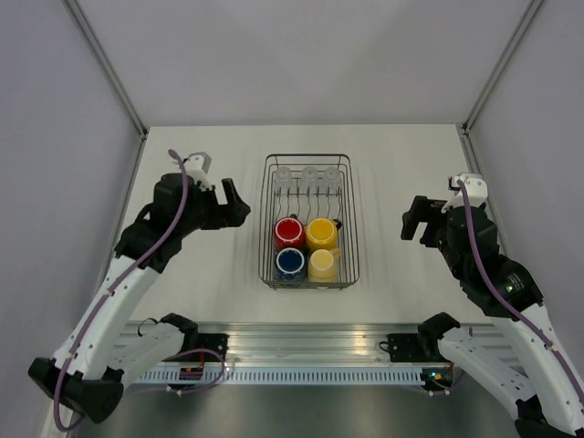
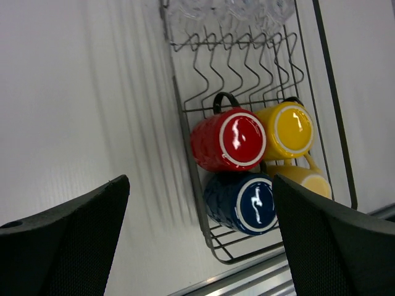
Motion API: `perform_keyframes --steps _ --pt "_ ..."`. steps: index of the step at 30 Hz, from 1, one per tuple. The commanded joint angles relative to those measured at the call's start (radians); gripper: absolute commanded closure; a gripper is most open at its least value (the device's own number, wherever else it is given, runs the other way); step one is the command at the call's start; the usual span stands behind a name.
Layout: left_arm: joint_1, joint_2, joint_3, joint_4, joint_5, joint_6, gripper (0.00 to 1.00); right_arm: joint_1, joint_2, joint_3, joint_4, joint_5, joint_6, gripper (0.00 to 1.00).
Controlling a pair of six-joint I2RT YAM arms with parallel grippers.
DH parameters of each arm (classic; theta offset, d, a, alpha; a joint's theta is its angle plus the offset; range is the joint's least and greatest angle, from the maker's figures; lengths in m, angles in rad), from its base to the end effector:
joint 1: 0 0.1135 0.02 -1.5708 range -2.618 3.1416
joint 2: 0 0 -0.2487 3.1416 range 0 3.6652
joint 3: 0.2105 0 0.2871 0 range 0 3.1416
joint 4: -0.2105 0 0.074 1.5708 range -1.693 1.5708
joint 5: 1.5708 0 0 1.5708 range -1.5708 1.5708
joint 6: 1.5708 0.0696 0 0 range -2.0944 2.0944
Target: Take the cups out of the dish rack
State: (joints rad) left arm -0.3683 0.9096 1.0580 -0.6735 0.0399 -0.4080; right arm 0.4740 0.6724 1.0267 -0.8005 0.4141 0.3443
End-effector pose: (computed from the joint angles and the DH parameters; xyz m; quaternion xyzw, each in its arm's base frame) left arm 0.2418 -0.0963 0.3387 -0.0072 0.8663 -0.2050 0.4556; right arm 0.1838 0.0628 0.3626 0.0557 0.8333 0.0480 0.5479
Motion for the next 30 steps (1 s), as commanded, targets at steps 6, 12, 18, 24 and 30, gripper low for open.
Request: perform_keyframes --steps 6,12,18,24,30 --pt "-0.276 0.277 0.155 0.051 -0.185 0.012 0.00 0.002 -0.031 0.013 -0.003 -0.035 -0.010 0.02" --pt "-0.351 0.414 0.194 0.052 -0.215 0.075 0.00 0.002 -0.053 0.016 -0.019 -0.037 -0.019 0.02" --pt "-0.397 0.535 0.206 0.077 -0.195 0.155 0.00 0.002 -0.056 0.010 -0.011 -0.054 -0.021 0.02" --pt "-0.399 0.587 0.181 0.140 -0.161 0.230 0.00 0.002 -0.050 0.001 -0.005 -0.077 -0.021 0.02" --pt "-0.399 0.640 0.177 0.153 -0.129 0.253 0.00 0.002 -0.043 0.004 -0.006 -0.084 -0.028 0.02"
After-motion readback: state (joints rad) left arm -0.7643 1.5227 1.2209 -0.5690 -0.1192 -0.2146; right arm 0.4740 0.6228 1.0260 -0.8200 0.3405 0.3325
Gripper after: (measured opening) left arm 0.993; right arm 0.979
